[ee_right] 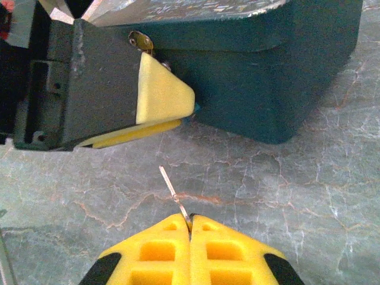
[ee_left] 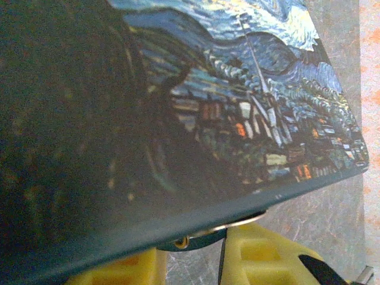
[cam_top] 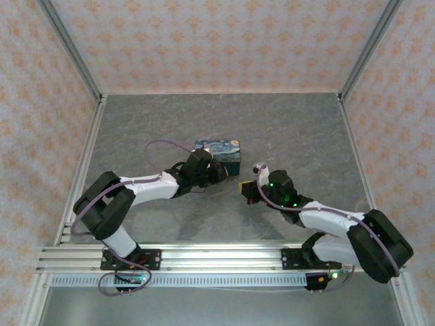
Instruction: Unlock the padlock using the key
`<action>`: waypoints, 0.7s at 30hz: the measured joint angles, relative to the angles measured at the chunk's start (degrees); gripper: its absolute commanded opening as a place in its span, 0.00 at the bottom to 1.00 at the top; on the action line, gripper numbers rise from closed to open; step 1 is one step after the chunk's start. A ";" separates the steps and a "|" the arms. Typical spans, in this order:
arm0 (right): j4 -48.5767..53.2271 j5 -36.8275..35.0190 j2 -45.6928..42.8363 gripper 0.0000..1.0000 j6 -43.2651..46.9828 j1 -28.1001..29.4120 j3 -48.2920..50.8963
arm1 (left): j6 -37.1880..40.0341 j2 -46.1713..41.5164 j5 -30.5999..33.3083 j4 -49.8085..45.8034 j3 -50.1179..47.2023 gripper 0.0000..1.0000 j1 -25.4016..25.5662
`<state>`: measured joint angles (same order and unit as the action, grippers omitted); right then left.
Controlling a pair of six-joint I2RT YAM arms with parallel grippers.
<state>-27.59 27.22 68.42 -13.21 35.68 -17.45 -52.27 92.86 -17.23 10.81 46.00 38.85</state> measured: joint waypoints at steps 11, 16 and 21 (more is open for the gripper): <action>-8.35 0.20 11.10 0.00 -0.07 0.02 -0.13 | -1.92 -1.77 -0.39 -1.01 0.00 0.25 0.00; -9.79 0.22 12.76 0.00 0.00 0.02 -0.57 | -2.14 -1.86 -0.39 -1.07 0.00 0.25 0.00; -11.39 0.20 14.49 0.00 0.42 0.02 -1.73 | -2.36 -1.86 -0.39 -1.07 0.00 0.25 0.00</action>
<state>-38.98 27.42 82.91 -12.80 35.70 -19.18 -54.63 91.00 -17.63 9.74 46.00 38.85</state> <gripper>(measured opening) 0.042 0.255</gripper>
